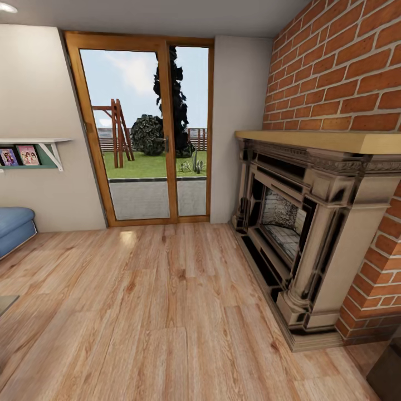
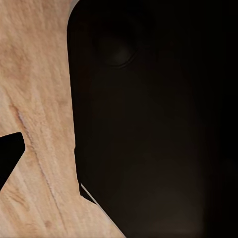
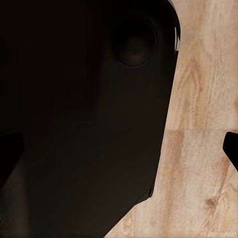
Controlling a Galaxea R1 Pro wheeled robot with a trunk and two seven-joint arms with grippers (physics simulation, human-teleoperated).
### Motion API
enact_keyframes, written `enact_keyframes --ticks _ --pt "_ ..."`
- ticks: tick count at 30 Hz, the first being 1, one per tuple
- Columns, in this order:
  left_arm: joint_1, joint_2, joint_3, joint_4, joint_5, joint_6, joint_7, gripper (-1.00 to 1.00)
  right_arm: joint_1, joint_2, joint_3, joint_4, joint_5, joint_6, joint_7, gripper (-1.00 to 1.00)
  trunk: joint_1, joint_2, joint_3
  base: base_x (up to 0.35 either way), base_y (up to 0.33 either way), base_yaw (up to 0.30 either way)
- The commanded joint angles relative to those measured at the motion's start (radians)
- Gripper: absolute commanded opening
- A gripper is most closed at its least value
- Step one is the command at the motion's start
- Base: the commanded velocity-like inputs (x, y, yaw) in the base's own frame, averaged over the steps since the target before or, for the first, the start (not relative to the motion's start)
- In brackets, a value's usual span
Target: Turn on the radio receiver that's on the table in the living room.
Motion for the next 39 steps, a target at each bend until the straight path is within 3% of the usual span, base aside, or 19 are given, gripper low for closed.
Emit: enact_keyframes --ticks 1,14,39 --pt "0.000 0.000 0.000 0.000 0.000 0.000 0.000 1.00 0.000 0.000 0.000 0.000 0.000 0.000 0.000 1.00 0.000 0.000 0.000 0.000 0.000 0.000" --pt "0.000 -0.004 0.004 0.000 0.001 0.002 -0.002 1.00 0.000 0.011 0.000 0.000 -0.002 0.000 0.000 1.00 0.000 0.000 0.000 0.000 0.000 0.000" --pt "0.000 -0.005 0.006 0.000 0.000 0.005 -0.003 1.00 0.000 0.007 0.000 0.001 -0.002 0.000 0.000 1.00 0.000 0.000 0.000 0.000 0.000 0.030"
